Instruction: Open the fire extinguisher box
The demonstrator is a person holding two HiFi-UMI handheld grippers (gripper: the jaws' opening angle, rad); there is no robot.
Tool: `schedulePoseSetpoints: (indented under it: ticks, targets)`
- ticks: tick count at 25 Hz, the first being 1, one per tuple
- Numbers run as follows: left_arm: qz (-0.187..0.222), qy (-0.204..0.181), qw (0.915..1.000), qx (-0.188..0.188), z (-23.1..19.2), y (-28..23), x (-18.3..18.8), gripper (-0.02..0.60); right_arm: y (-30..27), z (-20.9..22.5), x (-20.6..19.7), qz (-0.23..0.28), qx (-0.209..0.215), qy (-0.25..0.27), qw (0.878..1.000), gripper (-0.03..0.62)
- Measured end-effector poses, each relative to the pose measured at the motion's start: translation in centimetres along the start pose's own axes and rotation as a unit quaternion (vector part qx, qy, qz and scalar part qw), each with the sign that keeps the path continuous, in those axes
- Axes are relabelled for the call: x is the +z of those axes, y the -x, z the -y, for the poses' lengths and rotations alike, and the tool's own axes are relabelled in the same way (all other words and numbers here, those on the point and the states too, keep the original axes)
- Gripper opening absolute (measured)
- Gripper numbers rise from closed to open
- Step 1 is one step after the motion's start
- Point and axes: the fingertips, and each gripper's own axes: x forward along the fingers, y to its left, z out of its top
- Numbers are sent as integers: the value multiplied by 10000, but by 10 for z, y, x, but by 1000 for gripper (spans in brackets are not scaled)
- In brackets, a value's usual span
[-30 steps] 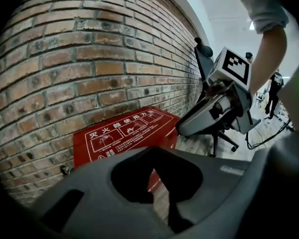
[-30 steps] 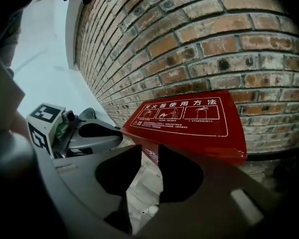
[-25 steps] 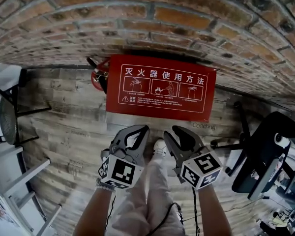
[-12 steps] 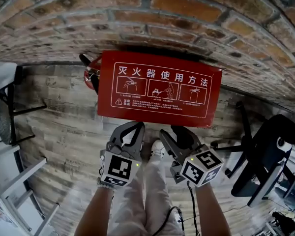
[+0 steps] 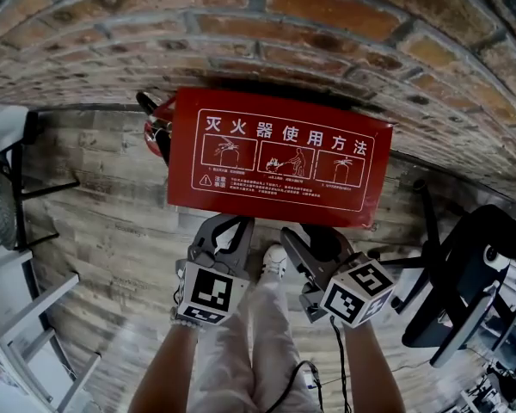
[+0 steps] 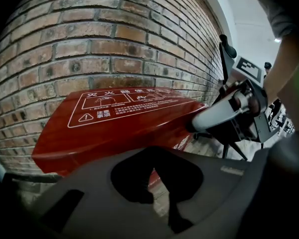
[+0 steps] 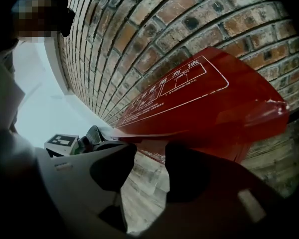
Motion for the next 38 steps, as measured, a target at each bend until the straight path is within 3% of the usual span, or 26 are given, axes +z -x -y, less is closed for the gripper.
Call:
schedulePoseSetpoints:
  ticks: [5, 20, 32, 38]
  targets:
    - [0, 15, 10000, 6, 0, 0, 0, -2, 2, -2, 4, 180, 27, -294, 9994, 180]
    - [-69, 13, 10000, -20, 1, -3, -2, -2, 15, -17, 12, 302, 133, -230, 9992, 164]
    - [-212, 104, 9997, -59, 13, 4, -24, -2, 32, -36, 34, 848, 224, -424, 9952, 152]
    - [-174, 121, 9998, -28, 14, 5, -28, -2, 37, -40, 45, 1213, 200, -578, 9907, 104]
